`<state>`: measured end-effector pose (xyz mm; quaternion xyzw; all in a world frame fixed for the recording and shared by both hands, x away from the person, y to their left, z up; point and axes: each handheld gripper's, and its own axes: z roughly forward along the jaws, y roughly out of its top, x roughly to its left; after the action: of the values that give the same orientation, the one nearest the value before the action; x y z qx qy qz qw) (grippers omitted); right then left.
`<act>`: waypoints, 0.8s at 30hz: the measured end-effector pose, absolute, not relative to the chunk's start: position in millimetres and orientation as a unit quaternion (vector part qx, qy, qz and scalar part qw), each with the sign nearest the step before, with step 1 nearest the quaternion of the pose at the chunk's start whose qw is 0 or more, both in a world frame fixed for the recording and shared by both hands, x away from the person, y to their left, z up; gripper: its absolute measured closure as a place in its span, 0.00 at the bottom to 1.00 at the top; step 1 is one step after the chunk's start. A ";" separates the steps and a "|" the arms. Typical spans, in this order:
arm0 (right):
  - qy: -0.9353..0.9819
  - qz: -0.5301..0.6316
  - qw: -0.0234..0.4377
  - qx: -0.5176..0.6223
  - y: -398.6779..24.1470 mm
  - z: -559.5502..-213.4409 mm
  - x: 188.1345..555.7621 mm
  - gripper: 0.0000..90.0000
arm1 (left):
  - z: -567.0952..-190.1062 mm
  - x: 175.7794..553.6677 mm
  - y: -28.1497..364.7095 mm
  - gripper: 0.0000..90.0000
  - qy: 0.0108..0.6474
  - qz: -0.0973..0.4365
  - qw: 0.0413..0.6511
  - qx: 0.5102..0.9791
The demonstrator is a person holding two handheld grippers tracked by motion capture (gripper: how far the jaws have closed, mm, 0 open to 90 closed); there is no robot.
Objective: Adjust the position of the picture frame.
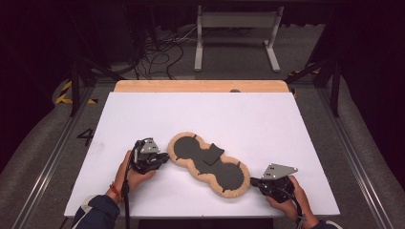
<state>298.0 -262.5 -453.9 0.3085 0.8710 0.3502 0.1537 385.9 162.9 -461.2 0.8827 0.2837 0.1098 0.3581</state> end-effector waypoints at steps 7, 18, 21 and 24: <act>0.850 0.359 0.175 0.342 -266.3 -453.8 314.4 1.00 | -459.0 358.3 152.5 0.93 0.235 0.083 0.352 0.902; 0.854 0.352 0.179 0.338 -254.5 -455.6 336.1 1.00 | -459.8 380.7 130.2 0.91 0.244 0.102 0.354 0.897; 0.854 0.352 0.179 0.337 -252.3 -455.6 338.8 1.00 | -459.5 385.8 127.3 0.89 0.248 0.105 0.353 0.896; 0.854 0.350 0.184 0.338 -249.7 -455.9 338.3 1.00 | -459.9 395.9 123.6 0.89 0.254 0.109 0.356 0.893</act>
<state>338.3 -249.7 -455.9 0.3381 0.8539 0.3502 0.1840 395.9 123.6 -459.9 0.8929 0.2538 0.1088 0.3556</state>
